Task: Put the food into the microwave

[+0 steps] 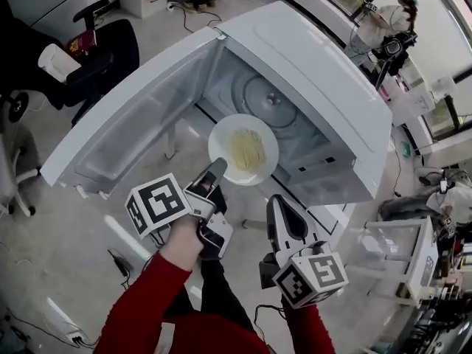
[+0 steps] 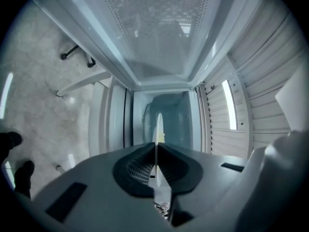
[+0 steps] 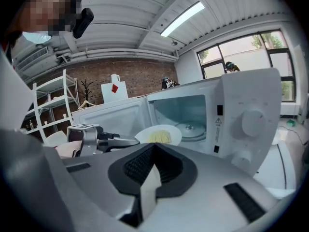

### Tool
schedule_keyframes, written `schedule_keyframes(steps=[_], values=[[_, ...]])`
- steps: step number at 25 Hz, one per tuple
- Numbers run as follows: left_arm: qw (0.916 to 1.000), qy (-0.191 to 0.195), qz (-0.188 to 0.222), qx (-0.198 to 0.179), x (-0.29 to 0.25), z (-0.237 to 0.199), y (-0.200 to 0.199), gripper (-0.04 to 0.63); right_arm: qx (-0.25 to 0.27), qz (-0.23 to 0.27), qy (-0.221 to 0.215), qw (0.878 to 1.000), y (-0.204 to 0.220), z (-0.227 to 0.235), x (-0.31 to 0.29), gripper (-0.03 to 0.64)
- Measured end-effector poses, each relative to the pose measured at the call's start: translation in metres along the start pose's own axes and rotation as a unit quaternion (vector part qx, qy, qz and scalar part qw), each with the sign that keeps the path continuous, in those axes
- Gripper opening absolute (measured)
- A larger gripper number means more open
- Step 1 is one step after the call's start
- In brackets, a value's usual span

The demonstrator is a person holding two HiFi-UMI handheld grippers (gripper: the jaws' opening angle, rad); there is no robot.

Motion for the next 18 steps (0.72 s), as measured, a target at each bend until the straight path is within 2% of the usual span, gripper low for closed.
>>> schedule_keyframes(steps=[6, 10, 18], values=[[0.9989, 0.015, 0.044, -0.007, -0.036, -0.005, -0.011, 0.021, 0.040, -0.029, -0.035, 0.998, 0.007, 0.021, -0.023, 0.014], [0.9970, 0.025, 0.073, 0.002, -0.056, -0.011, -0.027, 0.021, 0.064, -0.044, -0.048, 0.996, 0.011, 0.025, -0.031, 0.014], [0.9970, 0.007, 0.071, -0.031, -0.098, 0.000, -0.050, 0.021, 0.103, -0.056, -0.063, 0.991, 0.010, 0.026, -0.043, 0.014]])
Point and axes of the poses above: the fingertips, and each gripper's own axes: x backward along the fingers, z to its right, y out of its underside, the point moved 2 cm from there along x, backward along the fingers, and after that the axes turned 11 degrees about -z, right-handed, at the moved point
